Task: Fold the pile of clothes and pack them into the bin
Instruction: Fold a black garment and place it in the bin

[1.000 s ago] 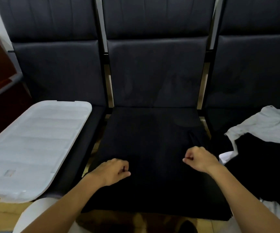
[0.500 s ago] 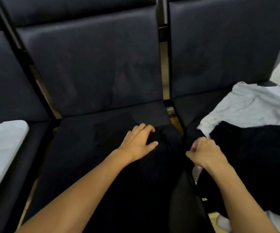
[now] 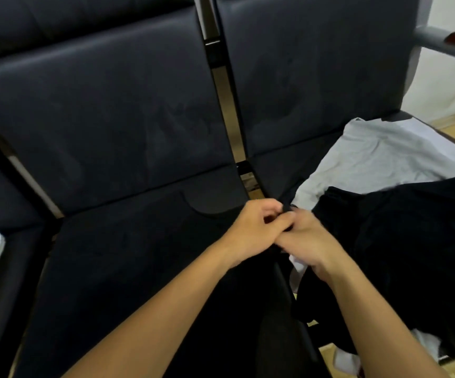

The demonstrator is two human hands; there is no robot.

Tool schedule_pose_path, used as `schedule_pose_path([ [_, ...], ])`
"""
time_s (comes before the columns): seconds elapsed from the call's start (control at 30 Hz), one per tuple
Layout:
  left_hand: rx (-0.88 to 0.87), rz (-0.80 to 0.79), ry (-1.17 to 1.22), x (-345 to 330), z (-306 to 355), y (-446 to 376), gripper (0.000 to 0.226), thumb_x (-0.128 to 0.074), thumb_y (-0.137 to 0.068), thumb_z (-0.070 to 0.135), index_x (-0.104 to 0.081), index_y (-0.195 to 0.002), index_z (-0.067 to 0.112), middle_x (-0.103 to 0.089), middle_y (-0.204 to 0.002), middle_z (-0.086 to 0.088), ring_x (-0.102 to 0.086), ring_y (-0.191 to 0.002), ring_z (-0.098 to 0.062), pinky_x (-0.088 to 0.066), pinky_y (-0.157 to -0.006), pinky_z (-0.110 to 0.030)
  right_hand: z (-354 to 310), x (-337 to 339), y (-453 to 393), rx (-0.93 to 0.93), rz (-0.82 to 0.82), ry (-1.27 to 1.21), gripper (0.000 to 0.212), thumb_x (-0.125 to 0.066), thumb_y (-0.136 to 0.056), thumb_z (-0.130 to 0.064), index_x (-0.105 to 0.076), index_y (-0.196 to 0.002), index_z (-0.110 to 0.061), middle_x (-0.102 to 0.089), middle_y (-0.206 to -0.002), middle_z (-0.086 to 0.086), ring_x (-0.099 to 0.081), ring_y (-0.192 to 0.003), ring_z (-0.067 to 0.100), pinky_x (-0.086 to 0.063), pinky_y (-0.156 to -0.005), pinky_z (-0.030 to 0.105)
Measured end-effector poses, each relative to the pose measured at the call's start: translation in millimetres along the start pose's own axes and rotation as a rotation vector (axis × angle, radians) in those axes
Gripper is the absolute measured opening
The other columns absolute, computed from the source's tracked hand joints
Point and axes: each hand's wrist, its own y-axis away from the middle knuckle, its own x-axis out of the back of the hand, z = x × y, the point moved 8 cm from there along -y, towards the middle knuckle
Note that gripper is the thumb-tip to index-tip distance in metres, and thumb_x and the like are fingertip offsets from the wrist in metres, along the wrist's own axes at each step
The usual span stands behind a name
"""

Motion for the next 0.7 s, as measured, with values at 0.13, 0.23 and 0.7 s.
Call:
schedule_pose_path([
  [0.13, -0.016, -0.035, 0.0, 13.3, 2.0, -13.1, 0.03, -0.054, -0.1, 0.032, -0.076, -0.088, 0.016, -0.071, -0.083, 0.003, -0.062, -0.076, 0.0, -0.048, -0.073, -0.017, 18.4, 48.8, 3.4, -0.091, 0.164, 0.169, 0.013, -0.071, -0.088, -0.026, -0.071, -0.078, -0.016, -0.068, -0.072, 0.003, -0.066, -0.068, 0.019, -0.05, -0.06, 0.028],
  [0.23, 0.044, -0.013, -0.513, 20.6, -34.4, -41.0, 0.025, -0.059, -0.095, 0.037, -0.069, -0.111, 0.019, -0.064, -0.112, 0.004, -0.056, -0.114, -0.012, -0.044, -0.101, -0.035, 41.2, 73.9, 6.8, -0.2, 0.146, 0.384, 0.02, -0.071, -0.088, -0.031, -0.068, -0.1, -0.015, -0.069, -0.087, 0.007, -0.07, -0.073, 0.024, -0.058, -0.075, 0.036],
  [0.7, 0.19, 0.306, -0.377, 37.6, -34.0, -87.3, 0.02, -0.048, -0.092, 0.012, -0.051, -0.106, 0.024, -0.058, -0.105, -0.008, -0.061, -0.092, -0.028, -0.052, -0.08, -0.039, 65.9, 97.0, 1.9, -0.361, 0.081, 0.539, 0.029, -0.047, -0.1, -0.036, -0.062, -0.104, -0.012, -0.073, -0.072, 0.003, -0.068, -0.081, 0.021, -0.056, -0.083, 0.035],
])
